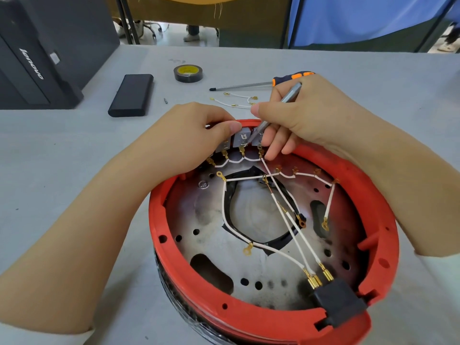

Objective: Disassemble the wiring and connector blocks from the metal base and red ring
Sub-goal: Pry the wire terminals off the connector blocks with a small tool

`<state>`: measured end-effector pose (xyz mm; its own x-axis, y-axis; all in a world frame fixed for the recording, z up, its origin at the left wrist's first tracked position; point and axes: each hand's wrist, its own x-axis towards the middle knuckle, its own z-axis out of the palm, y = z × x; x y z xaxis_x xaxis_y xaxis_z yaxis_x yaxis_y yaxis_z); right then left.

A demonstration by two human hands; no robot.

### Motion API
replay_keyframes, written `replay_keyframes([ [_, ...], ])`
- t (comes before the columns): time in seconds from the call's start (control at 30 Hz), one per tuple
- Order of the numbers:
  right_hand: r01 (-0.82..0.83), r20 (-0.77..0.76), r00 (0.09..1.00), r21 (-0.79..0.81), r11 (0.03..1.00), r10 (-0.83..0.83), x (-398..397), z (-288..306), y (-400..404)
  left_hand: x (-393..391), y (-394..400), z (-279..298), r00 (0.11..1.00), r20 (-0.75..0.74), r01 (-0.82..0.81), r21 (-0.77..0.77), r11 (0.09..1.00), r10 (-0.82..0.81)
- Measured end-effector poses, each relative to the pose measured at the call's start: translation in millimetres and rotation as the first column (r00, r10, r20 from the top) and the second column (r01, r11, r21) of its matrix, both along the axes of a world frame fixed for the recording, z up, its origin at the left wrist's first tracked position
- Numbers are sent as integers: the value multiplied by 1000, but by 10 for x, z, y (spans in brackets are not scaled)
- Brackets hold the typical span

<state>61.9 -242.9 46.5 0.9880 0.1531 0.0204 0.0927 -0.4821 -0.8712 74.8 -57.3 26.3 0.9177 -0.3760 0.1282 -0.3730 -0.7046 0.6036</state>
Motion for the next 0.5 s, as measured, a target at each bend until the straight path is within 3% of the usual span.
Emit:
replay_keyframes([
  [0.17,-1,180,984,-61,998,12,-126,-90,2,4,16,-6,1000,-9,-19,-24,1000,19],
  [0.5,-28,169,985,-85,996,42,-91,-107,-4,-6,10,-6,1000,-18,-15,-28,999,14],
])
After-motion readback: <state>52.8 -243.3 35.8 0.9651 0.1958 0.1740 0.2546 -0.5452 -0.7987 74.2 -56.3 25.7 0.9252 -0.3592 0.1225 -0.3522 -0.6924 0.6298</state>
